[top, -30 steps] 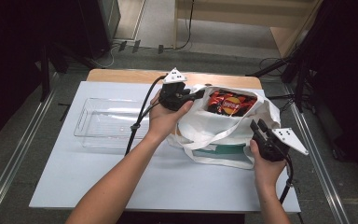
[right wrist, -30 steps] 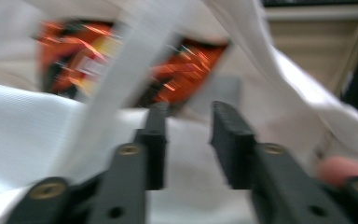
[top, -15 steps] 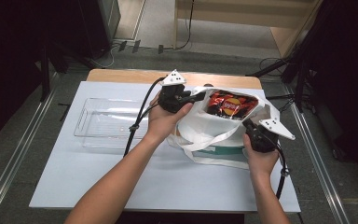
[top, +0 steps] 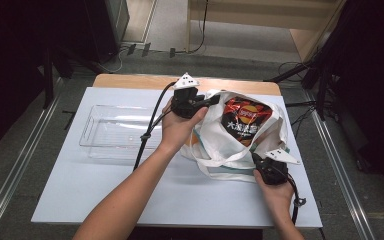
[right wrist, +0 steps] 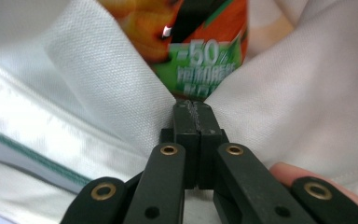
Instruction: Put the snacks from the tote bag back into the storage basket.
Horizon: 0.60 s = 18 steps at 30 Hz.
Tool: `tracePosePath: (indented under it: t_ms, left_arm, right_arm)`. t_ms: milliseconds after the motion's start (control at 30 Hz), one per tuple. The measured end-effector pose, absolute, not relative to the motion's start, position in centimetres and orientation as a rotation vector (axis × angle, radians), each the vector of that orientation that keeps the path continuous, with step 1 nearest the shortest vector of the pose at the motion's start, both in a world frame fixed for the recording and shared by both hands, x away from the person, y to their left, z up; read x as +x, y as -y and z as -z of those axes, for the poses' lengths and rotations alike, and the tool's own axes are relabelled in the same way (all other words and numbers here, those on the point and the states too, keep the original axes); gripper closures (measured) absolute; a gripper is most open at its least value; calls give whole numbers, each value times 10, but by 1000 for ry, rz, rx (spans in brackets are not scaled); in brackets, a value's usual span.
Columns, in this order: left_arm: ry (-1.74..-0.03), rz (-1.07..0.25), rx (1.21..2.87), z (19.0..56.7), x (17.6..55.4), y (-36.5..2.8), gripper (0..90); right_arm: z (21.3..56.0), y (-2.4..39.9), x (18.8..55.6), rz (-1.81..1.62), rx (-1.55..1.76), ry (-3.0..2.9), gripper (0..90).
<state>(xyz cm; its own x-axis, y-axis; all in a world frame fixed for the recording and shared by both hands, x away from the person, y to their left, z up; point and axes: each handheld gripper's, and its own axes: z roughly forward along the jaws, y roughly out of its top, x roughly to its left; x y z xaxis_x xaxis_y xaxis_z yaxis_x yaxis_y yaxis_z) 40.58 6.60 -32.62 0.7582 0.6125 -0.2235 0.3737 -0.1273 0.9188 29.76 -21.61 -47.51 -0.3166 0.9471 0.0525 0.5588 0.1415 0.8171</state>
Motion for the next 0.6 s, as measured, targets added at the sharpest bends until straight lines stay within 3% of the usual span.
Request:
tracePosePath:
  t_ms: [267,467,567,600]
  left_arm:
    - [-739,-241,1756,322,400,-67,860]
    - [-737,-236,1754,324,397,-67,859]
    - [-736,-237,1755,325,396,-68,859]
    - [-735,-236,1754,326,395,-68,859]
  right_arm:
    - [444,227,278,-1308,1347,-1735,862]
    - [424,221,276,-1521,1341,-1657,495]
    - [424,211,283,-1482,1374,-1705,463]
    - [425,210,286,-1463,1380,-1724,507]
